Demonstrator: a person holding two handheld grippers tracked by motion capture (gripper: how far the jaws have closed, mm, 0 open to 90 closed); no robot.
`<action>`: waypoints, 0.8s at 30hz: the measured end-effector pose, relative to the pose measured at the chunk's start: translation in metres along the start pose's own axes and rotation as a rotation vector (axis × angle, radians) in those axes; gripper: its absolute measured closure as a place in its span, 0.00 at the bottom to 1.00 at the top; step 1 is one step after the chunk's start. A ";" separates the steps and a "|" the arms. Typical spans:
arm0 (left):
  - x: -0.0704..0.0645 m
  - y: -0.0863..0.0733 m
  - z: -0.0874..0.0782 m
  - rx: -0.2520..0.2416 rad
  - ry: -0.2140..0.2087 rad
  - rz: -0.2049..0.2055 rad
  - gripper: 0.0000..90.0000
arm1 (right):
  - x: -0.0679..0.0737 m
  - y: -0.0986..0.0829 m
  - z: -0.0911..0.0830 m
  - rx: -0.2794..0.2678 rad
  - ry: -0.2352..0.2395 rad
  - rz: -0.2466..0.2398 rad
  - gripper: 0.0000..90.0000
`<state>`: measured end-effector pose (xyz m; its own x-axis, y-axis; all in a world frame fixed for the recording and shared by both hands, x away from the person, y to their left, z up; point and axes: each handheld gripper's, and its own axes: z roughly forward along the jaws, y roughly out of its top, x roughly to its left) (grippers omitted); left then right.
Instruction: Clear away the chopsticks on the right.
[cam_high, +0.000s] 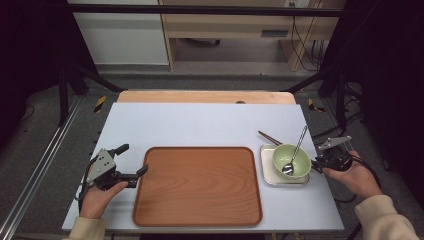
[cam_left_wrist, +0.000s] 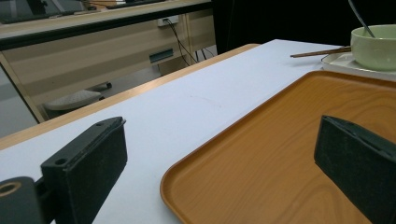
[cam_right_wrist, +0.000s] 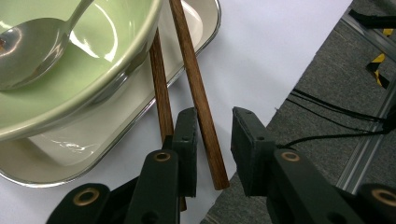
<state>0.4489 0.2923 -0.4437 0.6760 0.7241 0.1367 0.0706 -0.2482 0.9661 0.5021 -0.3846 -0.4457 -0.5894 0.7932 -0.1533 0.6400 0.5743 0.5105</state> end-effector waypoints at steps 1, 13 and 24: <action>0.000 0.000 0.000 0.000 0.000 0.000 0.02 | 0.000 0.000 0.000 0.001 0.002 0.001 0.82; 0.001 0.000 -0.001 -0.002 0.004 -0.004 0.02 | 0.003 -0.002 -0.004 -0.041 0.029 0.003 0.94; 0.001 0.000 -0.002 -0.006 0.009 -0.007 0.02 | -0.009 0.000 -0.024 -0.129 -0.114 0.115 0.94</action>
<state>0.4485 0.2945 -0.4432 0.6691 0.7313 0.1319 0.0704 -0.2391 0.9684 0.4955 -0.3961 -0.4237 -0.4512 0.8743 -0.1790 0.6274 0.4534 0.6331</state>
